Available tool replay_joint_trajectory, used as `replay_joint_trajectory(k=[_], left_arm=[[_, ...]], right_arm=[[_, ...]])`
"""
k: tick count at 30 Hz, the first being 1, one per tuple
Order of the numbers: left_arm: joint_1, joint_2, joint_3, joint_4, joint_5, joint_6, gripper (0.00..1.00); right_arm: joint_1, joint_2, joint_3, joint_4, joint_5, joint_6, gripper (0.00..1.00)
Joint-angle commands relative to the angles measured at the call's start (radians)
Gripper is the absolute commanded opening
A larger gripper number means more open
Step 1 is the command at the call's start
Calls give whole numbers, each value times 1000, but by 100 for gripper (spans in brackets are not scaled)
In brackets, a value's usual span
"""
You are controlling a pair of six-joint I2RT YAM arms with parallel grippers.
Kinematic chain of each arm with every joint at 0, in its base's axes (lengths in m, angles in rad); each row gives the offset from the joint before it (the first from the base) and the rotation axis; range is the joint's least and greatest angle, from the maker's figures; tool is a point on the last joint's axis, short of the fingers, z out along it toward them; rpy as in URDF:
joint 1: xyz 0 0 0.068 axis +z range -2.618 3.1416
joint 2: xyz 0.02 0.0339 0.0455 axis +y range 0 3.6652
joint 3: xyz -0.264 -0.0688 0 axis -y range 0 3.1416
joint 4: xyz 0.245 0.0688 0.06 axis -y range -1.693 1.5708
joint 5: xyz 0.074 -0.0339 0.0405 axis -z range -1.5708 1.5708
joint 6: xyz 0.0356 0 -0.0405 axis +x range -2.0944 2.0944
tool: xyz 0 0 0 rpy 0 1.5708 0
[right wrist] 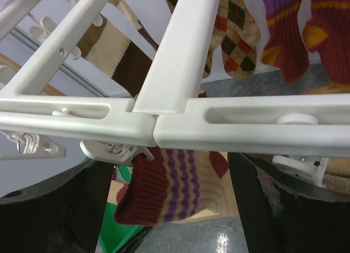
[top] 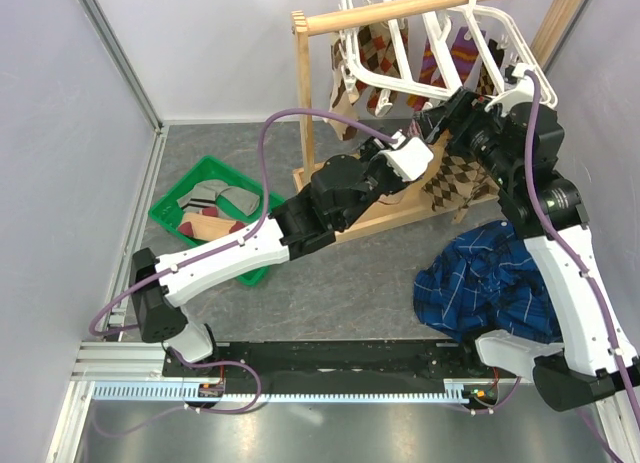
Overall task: Clip the socks to the hanger
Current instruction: Clamp the sock onto the hanger.
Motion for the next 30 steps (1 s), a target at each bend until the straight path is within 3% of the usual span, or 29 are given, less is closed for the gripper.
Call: replay_joint_trajectory(k=[1,7,15,25,30], left_arm=[[6,-110,-37,31,59,-109,71],[68,-223,-144,30,166,-261,82],[130,-251,-196,85,274,-353,82],[167,-154,-169,241,301,-329,78],[159,-124,-159,309,246,-281,77]], right_arm=[[-1,-47,-13,69,-16,-34,91],[-1,-82,-49,122,-67,-94,95],[1,-132,-109,178,-80,-163,98],[1,-192,-169,231,-116,-212,98],[-1,-211,-187,241,-115,-229,98]])
